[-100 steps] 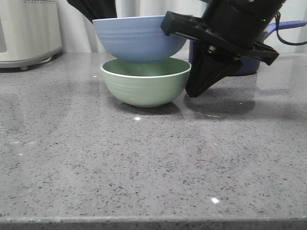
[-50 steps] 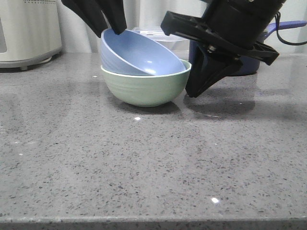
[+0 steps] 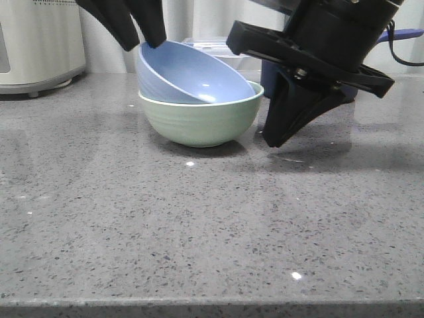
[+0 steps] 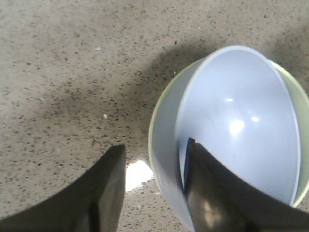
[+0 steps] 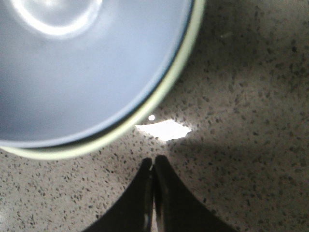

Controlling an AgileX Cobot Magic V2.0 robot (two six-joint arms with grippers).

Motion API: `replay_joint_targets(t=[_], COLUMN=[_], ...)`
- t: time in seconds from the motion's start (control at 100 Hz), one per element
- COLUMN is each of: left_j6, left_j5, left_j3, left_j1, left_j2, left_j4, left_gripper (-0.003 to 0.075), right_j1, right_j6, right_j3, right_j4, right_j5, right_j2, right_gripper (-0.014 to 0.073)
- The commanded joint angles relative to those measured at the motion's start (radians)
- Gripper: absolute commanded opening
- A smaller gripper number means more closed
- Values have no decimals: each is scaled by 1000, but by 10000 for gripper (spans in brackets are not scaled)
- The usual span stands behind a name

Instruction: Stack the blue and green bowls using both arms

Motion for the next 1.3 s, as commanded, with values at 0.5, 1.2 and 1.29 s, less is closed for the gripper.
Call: replay_joint_targets(t=[0.5, 1.2, 1.29], left_j6=[-72, -81, -81], left_j5=[-296, -512, -515], left_j3=[430, 1038, 1095], left_j1=[61, 267, 283], left_j2=[-450, -1132, -1222], left_j4=[101, 156, 161], left_gripper=[282, 162, 41], right_j1=[-88, -187, -223], right_j6=[-6, 10, 10], right_j3=[-24, 361, 407], right_j4=[-42, -104, -104], right_j5=[9, -193, -202], right_j2=[-214, -663, -723], right_gripper=[11, 11, 11])
